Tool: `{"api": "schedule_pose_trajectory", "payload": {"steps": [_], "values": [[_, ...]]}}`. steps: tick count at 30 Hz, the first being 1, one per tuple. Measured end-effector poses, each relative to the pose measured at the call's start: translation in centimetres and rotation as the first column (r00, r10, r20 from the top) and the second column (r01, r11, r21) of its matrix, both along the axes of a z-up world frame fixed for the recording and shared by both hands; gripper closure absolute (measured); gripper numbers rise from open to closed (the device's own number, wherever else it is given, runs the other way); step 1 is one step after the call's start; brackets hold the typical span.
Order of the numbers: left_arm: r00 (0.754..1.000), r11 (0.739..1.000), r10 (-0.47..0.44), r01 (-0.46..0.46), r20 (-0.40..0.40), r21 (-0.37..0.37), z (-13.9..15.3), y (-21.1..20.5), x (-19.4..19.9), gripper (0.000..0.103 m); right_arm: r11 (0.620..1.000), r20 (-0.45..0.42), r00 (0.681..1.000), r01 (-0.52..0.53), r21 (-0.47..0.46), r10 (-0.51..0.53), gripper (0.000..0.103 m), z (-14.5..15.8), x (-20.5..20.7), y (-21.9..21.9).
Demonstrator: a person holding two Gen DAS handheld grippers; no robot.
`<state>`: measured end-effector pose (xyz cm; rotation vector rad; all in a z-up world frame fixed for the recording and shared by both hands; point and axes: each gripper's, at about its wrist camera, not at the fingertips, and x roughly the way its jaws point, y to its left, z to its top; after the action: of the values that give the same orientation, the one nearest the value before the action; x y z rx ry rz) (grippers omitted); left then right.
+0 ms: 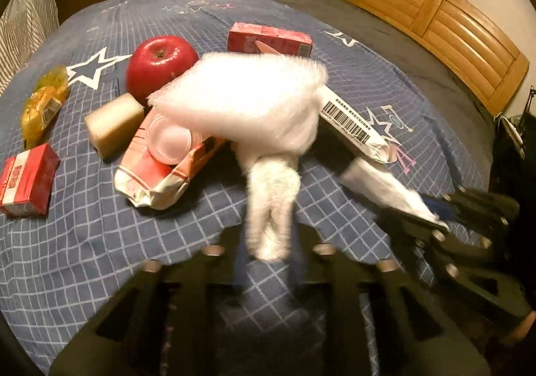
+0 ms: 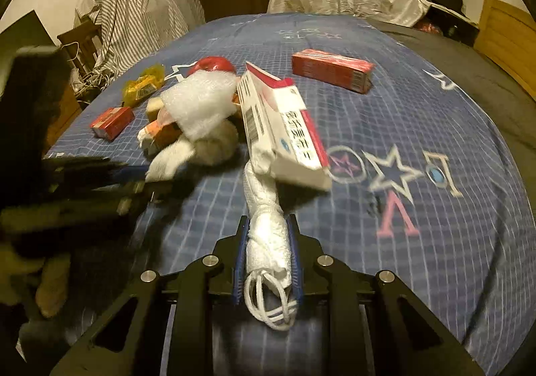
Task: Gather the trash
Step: 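Grasp the white knitted cloth with the left tool while the right tool grasps the white-red medicine box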
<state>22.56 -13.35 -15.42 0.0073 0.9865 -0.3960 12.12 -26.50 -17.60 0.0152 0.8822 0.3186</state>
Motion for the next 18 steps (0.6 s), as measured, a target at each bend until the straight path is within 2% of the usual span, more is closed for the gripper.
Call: {"api": "schedule_pose_trajectory", "payload": {"steps": [2, 11, 13, 15, 17, 18], "values": [[1.0, 1.0, -0.002, 0.002, -0.014, -0.015, 0.1, 0.5, -0.6, 0.098, 1.0, -0.002, 1.0, 0.001, 0.009, -0.001, 0.08, 0.0, -0.9, -0.5], [0.998, 0.999, 0.001, -0.003, -0.061, -0.035, 0.6, 8.2, -9.1, 0.096, 0.996, -0.035, 0.996, -0.084, 0.032, 0.085, 0.079, -0.1, -4.1, 0.9], [0.997, 0.999, 0.015, -0.018, -0.07, -0.038, 0.8, 9.8, -10.3, 0.095, 0.994, -0.043, 0.993, -0.105, 0.041, 0.107, 0.075, 0.0, -4.6, 1.0], [0.998, 0.999, 0.036, -0.037, -0.05, -0.02, 1.4, 10.6, -11.1, 0.081, 0.993, -0.031, 0.993, -0.111, 0.05, 0.112, 0.06, 0.7, -5.2, 0.8], [0.998, 0.998, 0.057, -0.057, -0.008, -0.026, 2.4, 10.9, -11.3, 0.058, 0.992, -0.011, 0.993, -0.114, 0.054, 0.115, 0.054, 1.7, -5.6, 0.2], [0.998, 0.998, 0.057, -0.056, 0.013, -0.033, 2.9, 10.8, -11.3, 0.055, 0.992, -0.002, 0.994, -0.112, 0.058, 0.113, 0.052, 2.1, -5.8, 0.0]]}}
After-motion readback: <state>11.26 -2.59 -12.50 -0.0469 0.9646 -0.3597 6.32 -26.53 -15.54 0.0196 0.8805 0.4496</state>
